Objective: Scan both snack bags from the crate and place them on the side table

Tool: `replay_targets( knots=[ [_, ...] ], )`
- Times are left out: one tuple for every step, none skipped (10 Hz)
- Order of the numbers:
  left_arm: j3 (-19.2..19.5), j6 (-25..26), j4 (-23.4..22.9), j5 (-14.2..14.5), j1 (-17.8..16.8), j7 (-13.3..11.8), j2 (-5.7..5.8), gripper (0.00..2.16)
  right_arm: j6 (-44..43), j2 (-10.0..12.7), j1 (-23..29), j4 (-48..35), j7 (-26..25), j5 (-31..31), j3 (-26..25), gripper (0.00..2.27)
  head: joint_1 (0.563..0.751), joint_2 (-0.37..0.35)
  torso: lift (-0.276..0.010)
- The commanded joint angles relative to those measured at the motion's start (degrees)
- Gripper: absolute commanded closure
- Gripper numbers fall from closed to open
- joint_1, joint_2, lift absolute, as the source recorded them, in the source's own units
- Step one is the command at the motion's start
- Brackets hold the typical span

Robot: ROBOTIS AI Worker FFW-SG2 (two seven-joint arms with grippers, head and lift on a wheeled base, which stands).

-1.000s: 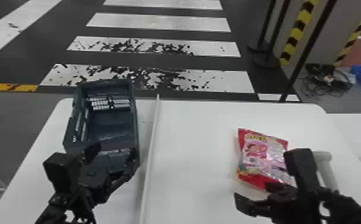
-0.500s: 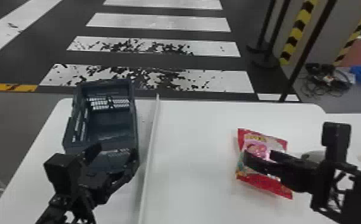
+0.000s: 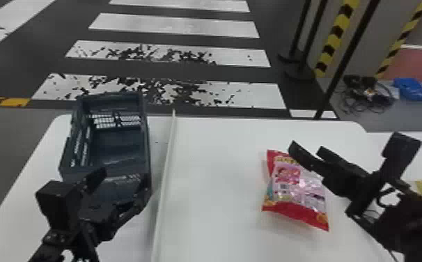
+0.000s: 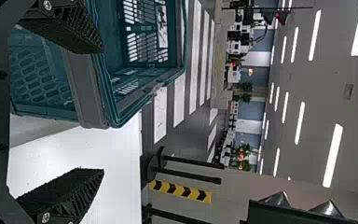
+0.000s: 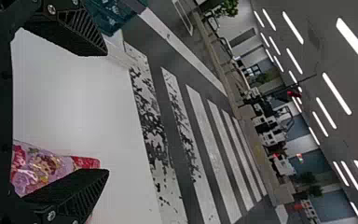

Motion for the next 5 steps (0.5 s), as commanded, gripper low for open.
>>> replay_targets(
  knots=[
    [-0.05, 0.18, 0.26, 0.00, -0.28, 0.08, -0.06, 0.09, -8.37, 0.16, -0.80, 4.52, -2.14, 1.04, 1.09, 0.12, 0.695, -0.094, -0.095],
    [-0.05, 0.00, 0.44, 0.00, -0.28, 0.08, -0.06, 0.09, -9.96, 0.25, -1.15, 6.45, -2.58, 1.57, 1.35, 0.22, 0.695, -0.110, -0.095],
    [-0.05, 0.00, 0.61, 0.00, -0.28, 0.08, -0.06, 0.09, -10.48, 0.25, -1.41, 7.24, -2.58, 3.33, 1.70, 0.42, 0.695, -0.116, -0.095],
    [-0.05, 0.18, 0.79, 0.09, -0.28, 0.08, -0.06, 0.09, -10.48, 0.25, -1.50, 7.51, -2.58, 4.65, 2.23, 0.92, 0.695, -0.120, -0.095],
    [-0.05, 0.18, 0.79, 0.09, -0.37, 0.08, -0.15, 0.09, -10.31, 0.34, -1.68, 7.95, -2.75, 5.26, 2.50, 1.69, 0.695, -0.120, -0.095]
  ],
)
